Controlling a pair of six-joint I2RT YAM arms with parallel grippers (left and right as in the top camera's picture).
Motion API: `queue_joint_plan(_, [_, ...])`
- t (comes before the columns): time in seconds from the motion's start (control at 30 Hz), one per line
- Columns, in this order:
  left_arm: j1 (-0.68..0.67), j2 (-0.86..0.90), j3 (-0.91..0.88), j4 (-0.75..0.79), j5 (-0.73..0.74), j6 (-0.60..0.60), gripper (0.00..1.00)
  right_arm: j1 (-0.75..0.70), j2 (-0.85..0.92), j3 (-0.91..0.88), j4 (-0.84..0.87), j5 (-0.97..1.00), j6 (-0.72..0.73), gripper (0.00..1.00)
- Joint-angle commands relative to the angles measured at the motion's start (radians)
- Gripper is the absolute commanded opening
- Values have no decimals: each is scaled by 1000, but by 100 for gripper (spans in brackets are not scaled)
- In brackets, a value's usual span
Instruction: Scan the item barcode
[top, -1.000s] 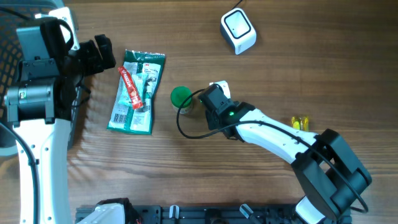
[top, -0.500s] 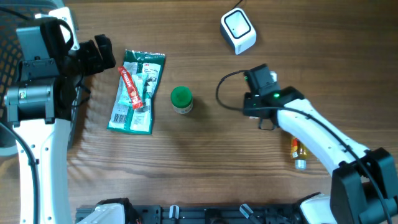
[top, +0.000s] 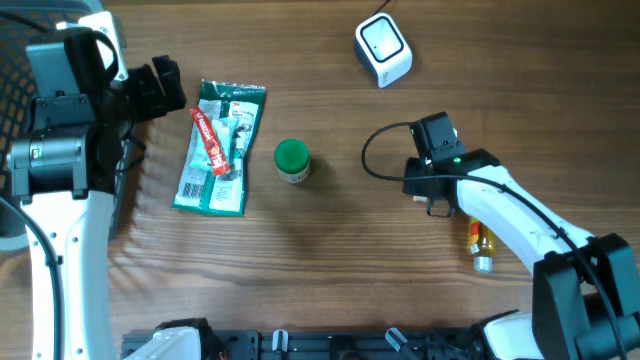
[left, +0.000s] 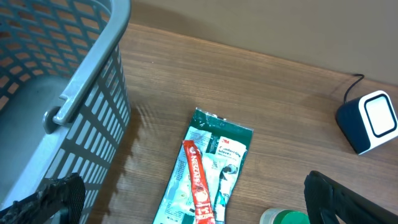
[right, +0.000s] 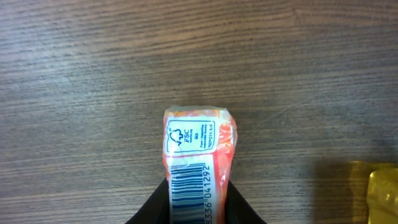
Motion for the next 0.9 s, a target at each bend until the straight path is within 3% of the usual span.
queue_joint_plan(0.0, [3,2,8,2,-6,8,100,-2,-10,-7,9,-13,-18,22])
queue_joint_plan(0.53, [3,2,8,2,-6,8,100,-2,-10,-68,69,-12,-21,24])
queue_joint_plan(0.6, [3,2,8,2,-6,8,100,-2,-10,-68,69,-12,-22,31])
queue_joint_plan(0.87, [3,2,8,2,-6,8,100,-2,-10,-68,68,-13,-22,39])
